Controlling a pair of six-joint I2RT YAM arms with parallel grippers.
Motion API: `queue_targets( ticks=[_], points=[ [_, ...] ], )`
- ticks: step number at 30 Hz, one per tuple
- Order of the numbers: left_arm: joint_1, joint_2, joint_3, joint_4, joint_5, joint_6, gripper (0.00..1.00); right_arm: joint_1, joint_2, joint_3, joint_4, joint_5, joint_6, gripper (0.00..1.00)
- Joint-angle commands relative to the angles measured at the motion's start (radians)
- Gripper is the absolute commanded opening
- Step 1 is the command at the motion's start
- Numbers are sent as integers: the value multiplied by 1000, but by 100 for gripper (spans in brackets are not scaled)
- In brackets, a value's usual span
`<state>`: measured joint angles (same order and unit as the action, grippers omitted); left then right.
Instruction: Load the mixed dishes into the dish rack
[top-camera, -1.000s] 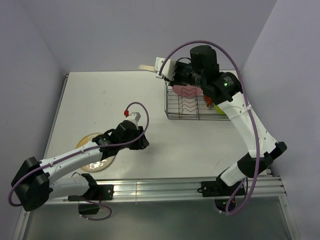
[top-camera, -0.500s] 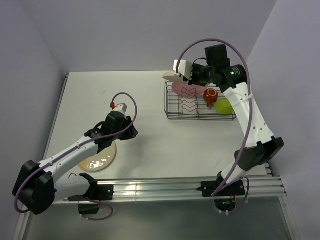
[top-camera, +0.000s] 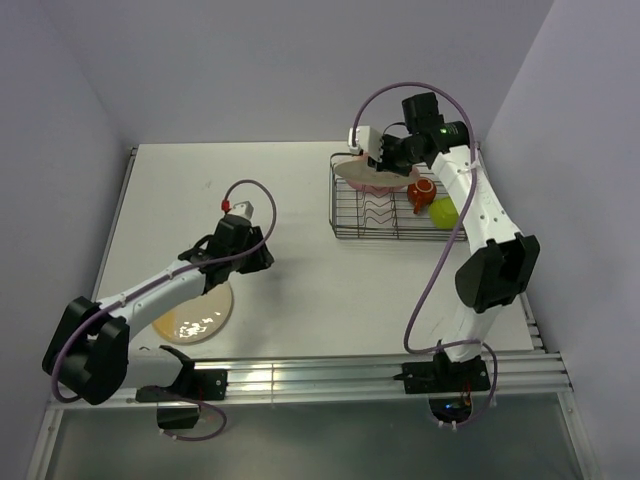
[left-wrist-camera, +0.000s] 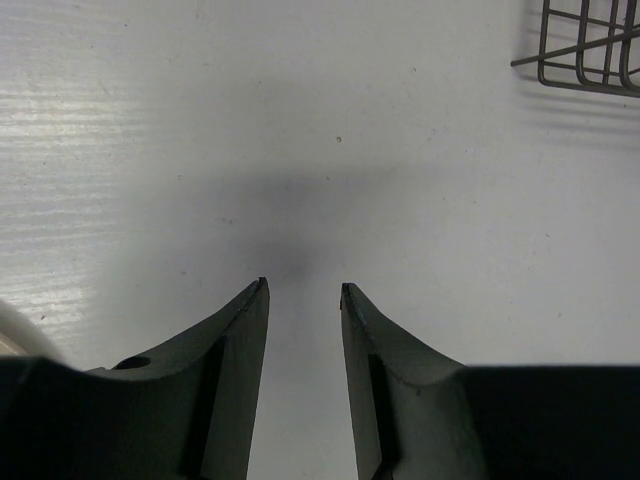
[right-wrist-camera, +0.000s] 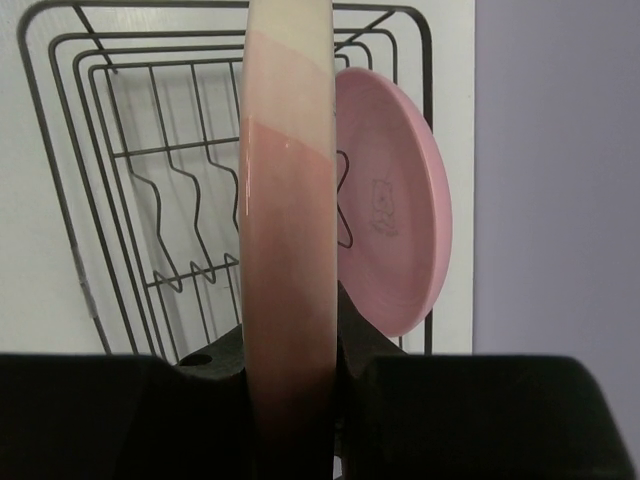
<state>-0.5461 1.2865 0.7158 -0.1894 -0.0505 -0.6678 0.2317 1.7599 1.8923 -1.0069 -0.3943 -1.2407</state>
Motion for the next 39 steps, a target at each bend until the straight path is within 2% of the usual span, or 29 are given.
queue_targets(
  ticks=[1, 18, 39],
  points=[
    [20, 20, 22, 59, 26, 25, 41, -15, 13, 57, 110, -31, -34, 0],
    [54, 60, 5, 94, 72, 27, 40, -48, 95, 99, 131, -52, -57, 0],
    [67, 116, 4, 107, 72, 17, 40, -92, 164, 5, 166, -107, -109, 0]
  ],
)
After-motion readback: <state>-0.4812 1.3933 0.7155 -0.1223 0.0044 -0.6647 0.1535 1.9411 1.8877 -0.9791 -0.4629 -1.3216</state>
